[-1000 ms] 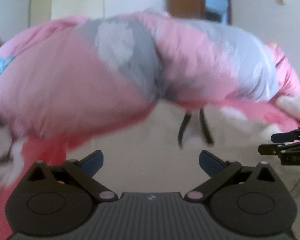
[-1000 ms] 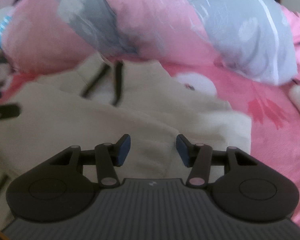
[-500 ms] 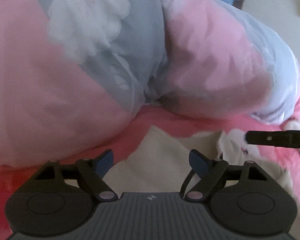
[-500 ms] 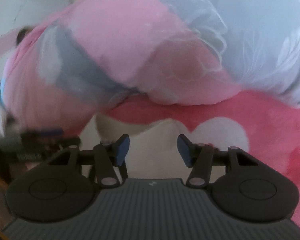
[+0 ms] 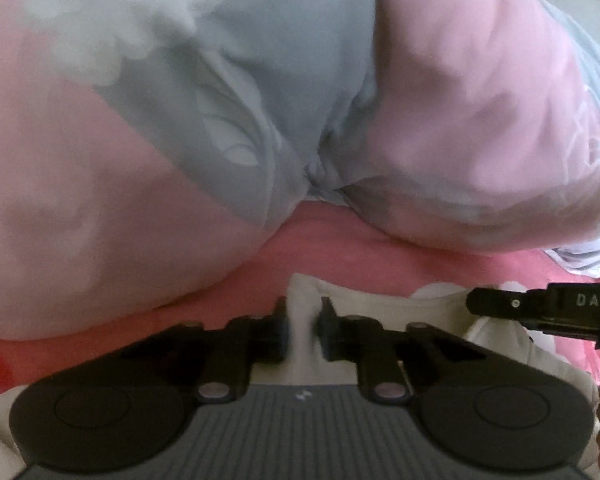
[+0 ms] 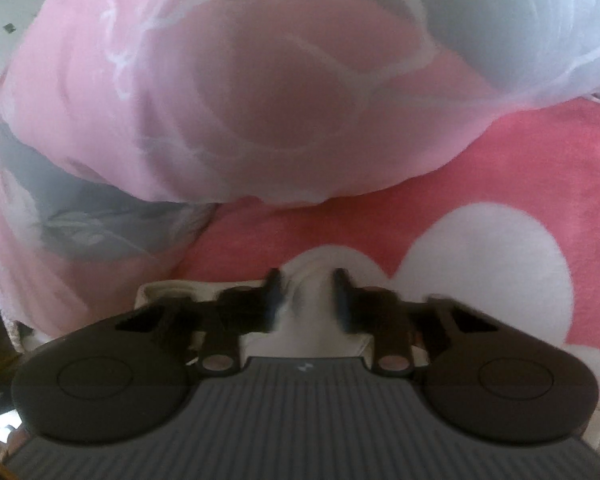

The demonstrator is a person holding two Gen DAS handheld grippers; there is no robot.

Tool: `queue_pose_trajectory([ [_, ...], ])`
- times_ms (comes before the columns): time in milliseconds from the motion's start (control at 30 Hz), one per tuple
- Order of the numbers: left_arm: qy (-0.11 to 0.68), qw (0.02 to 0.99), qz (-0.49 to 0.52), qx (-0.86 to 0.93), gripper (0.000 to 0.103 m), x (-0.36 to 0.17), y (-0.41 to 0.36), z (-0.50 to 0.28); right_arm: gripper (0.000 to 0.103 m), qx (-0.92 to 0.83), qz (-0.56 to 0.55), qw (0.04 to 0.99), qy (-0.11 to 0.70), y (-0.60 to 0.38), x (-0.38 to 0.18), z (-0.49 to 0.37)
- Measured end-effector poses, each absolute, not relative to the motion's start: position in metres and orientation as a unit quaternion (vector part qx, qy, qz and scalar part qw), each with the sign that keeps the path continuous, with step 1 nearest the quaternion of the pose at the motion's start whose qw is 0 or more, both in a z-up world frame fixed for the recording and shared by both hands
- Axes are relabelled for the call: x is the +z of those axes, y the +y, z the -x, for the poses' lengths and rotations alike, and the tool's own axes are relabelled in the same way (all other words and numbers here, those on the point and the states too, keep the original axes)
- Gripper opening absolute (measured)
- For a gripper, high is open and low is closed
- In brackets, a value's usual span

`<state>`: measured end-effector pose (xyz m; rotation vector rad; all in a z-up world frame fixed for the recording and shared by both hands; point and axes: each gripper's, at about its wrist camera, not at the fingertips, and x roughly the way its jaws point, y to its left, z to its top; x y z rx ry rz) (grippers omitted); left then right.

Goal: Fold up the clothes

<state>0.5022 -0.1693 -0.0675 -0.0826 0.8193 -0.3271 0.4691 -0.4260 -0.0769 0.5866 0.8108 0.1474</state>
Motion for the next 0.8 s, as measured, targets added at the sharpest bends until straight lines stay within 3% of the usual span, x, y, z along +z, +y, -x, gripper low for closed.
queue_pose_trajectory([
  [267, 0.355, 0.916, 0.024, -0.187, 0.009, -0.034, -0.151, -0.458, 0.011, 0.101, -0.245, 0.892, 0.365, -0.416, -0.05, -0.444],
  [567, 0.329, 0.914, -0.006, -0.238, 0.011, -0.019, -0.121, -0.37, 0.01, 0.145, -0.098, 0.922, 0.345, -0.376, -0.019, -0.361],
  [700, 0.342, 0.902, -0.031, -0.261, 0.025, -0.027, -0.102, -0.326, 0.012, 0.155, -0.024, 0.925, 0.347, -0.355, -0.025, -0.319],
  [800, 0.348, 0.894, -0.023, -0.281, 0.048, -0.03, -0.082, -0.3, 0.016, 0.155, 0.003, 0.921, 0.356, -0.346, -0.038, -0.297],
])
